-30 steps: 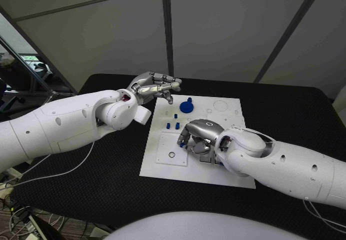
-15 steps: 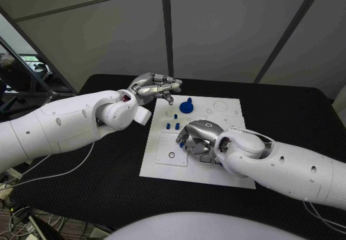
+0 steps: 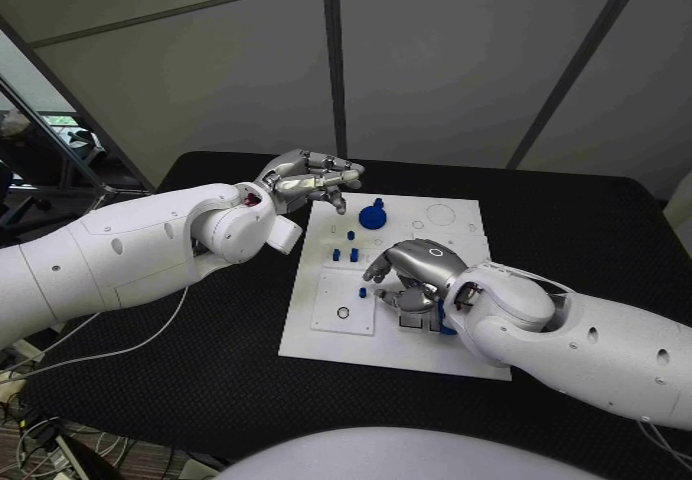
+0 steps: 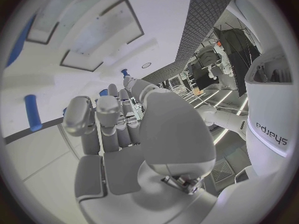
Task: Assemble the parts on the task board
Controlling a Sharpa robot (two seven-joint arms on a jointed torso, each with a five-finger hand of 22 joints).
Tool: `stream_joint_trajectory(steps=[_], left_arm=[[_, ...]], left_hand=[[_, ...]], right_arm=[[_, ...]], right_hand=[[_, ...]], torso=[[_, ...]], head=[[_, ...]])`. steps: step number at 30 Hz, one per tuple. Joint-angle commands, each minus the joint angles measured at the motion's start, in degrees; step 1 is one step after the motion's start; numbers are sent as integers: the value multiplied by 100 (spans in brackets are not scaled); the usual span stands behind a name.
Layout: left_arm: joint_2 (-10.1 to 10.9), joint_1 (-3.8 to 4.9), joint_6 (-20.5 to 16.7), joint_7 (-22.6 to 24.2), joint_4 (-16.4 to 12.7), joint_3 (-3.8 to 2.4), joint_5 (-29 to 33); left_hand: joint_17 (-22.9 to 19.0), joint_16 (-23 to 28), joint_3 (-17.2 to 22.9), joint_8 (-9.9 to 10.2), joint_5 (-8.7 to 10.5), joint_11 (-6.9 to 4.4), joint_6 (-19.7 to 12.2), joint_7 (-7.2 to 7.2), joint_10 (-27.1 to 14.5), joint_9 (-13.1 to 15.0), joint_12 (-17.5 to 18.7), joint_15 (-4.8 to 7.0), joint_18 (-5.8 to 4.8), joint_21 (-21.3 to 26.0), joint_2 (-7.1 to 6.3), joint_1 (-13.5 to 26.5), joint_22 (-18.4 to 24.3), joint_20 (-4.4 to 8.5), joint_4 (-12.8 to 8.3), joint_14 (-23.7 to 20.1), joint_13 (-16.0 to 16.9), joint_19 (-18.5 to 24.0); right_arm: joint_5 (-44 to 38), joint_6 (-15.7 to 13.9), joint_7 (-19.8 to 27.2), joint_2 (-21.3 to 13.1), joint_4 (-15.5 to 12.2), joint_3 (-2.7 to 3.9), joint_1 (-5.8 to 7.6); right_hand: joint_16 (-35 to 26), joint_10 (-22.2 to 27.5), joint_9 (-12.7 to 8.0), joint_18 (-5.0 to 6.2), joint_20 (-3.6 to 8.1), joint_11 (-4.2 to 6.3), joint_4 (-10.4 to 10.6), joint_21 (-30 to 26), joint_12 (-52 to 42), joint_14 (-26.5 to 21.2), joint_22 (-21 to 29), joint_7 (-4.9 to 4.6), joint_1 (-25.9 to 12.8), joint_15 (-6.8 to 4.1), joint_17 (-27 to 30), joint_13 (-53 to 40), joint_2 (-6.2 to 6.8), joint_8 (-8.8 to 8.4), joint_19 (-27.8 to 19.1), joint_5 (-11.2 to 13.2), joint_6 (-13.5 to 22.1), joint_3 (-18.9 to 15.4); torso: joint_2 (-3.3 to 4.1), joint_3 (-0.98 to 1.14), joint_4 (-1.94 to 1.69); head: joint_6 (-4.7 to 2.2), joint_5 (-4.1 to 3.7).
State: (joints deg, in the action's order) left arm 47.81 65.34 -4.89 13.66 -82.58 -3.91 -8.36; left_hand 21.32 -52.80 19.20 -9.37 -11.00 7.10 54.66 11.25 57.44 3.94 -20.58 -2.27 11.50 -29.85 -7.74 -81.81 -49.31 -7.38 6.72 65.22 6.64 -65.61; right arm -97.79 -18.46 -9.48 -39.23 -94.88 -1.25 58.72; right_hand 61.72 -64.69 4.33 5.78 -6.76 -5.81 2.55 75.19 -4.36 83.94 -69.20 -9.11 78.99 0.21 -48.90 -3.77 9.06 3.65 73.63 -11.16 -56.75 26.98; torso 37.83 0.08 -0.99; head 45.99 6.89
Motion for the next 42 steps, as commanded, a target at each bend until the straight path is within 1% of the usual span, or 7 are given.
stream_joint_trajectory(steps=[1,9,12,17,21,33,42], left_arm=[[8,9,97,-15,4,-3,24],[32,8,104,-30,-4,-3,24],[44,7,102,-28,-3,-2,24],[47,7,72,3,-3,-2,24],[36,7,50,30,1,-2,24],[44,8,-22,37,16,-2,24],[37,9,-116,3,27,-3,24]], left_hand=[[-6,22,-32,-18,17,4,-37,19,-24,-6,-19,-6,-107,35,-5,53,5,-26,-9,-48,9,28],[-8,19,-37,-19,18,6,-43,20,-33,-6,-25,-6,-107,38,-5,54,9,-27,-9,-45,9,25],[-9,16,-39,-20,18,6,-45,20,-36,-6,-27,-6,-106,38,-5,54,10,-27,-9,-43,9,23],[-9,13,-41,-21,18,6,-47,20,-38,-6,-30,-6,-106,39,-5,54,12,-28,-9,-40,10,20],[-9,13,-41,-21,18,6,-47,20,-38,-6,-30,-6,-106,39,-5,54,12,-28,-9,-40,10,20],[-10,11,-41,-25,17,5,-46,19,-38,-5,-38,-6,-106,40,-1,49,14,-28,-11,-39,11,18],[-14,6,-41,-35,14,3,-42,19,-39,-2,-54,-4,-105,43,10,42,19,-29,-13,-36,14,12]], right_arm=[[-76,-401,-48,-219,-257,21,14],[169,96,-271,-718,-471,534,105],[219,394,-353,-893,-316,653,258],[242,715,-371,-992,-139,705,341],[224,912,-343,-980,-29,718,363],[-1,1677,-240,-828,156,721,373],[-131,1791,-193,-684,287,703,370]], right_hand=[[4,23,2,-58,-9,8,13,16,-27,-2,6,-22,-42,48,23,-7,60,19,20,-18,6,-54],[-13,350,-27,-30,-21,0,69,-76,-19,-43,117,36,-152,62,111,1,181,-4,-72,-46,166,-285],[-68,605,-31,-7,-39,-30,117,-172,-49,-83,231,94,-184,84,231,1,214,-1,-154,-115,262,-620],[-256,1102,-19,72,-104,-95,401,-501,-310,-201,598,267,178,158,595,-20,54,25,-399,-139,596,-1765],[-282,1267,-17,85,-116,-117,640,-583,-474,-219,686,310,370,155,700,-14,62,7,-433,-164,689,-2102],[-377,1278,21,113,-106,-96,842,-704,-731,-268,817,245,586,142,900,-20,-50,56,-502,-205,557,-2202],[-403,742,56,82,-14,27,789,-605,-1021,-200,689,31,762,35,974,1,-291,113,-343,-186,201,-1924]], torso=[[-2,-5,5],[-7,-7,3],[-15,-12,-1],[-1,-13,-15],[-3,-5,-14],[6,-15,-16],[2,-9,-12]], head=[[-13,-12],[-89,-109],[-120,-169],[-160,-221],[-166,-219],[-149,-205],[-122,-190]])
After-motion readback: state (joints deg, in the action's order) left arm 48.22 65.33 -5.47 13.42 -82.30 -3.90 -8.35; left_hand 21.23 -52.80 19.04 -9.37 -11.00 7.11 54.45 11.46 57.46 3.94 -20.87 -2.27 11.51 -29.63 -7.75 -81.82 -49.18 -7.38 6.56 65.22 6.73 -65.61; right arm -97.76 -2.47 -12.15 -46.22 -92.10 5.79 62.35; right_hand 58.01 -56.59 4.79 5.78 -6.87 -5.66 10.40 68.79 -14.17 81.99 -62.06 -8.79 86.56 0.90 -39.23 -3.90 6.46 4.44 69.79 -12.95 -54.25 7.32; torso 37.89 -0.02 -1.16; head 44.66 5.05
